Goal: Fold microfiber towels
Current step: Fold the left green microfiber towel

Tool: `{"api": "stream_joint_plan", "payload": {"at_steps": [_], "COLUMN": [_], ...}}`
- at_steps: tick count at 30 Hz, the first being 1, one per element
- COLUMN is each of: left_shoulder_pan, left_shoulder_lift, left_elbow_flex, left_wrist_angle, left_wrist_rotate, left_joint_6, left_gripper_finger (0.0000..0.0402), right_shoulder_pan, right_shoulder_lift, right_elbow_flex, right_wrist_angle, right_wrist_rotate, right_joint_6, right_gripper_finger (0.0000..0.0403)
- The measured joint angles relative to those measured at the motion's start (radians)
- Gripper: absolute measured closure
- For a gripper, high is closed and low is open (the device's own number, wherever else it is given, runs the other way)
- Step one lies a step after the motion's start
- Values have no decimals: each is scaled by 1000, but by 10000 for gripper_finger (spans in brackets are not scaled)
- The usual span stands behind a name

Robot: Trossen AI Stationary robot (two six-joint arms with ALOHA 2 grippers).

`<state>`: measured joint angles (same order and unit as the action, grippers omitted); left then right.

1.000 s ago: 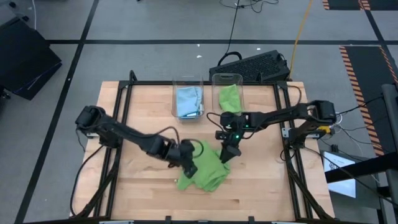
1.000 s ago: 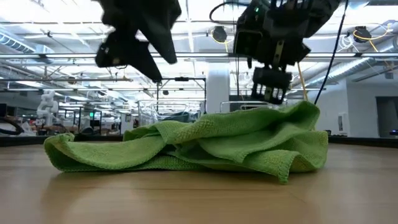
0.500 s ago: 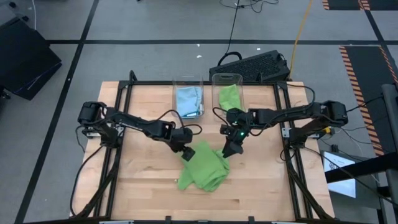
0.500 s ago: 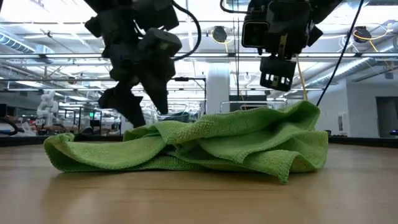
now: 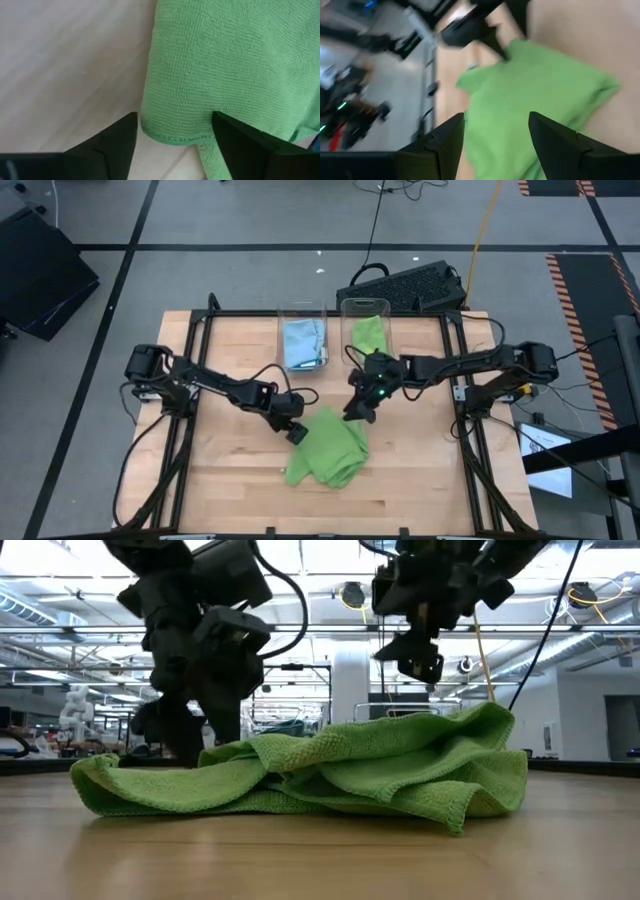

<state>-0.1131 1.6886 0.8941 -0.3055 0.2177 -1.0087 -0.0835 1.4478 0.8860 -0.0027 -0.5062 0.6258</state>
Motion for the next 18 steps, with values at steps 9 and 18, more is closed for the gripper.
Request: {"api": "stream_joint_plan", "payload": {"at_steps": [9,18], "left_shoulder_pan": [-46,-101], "left_shoulder_lift": [0,0], "left_elbow_flex": [-53,-53], "left_wrist_angle": [72,44], "left_wrist_rotate": [-70,-177], "left_joint_6": [115,301], "left_gripper_finger": [240,391], "right_shoulder_pan": [-7,-9], "right_shoulder_lift": [171,317], "right_elbow_flex": [29,126], "right_wrist_angle": [59,57], "right_wrist_rotate": [85,128], "right_joint_6": [-39,-199], "right_gripper_finger": [163,111]}}
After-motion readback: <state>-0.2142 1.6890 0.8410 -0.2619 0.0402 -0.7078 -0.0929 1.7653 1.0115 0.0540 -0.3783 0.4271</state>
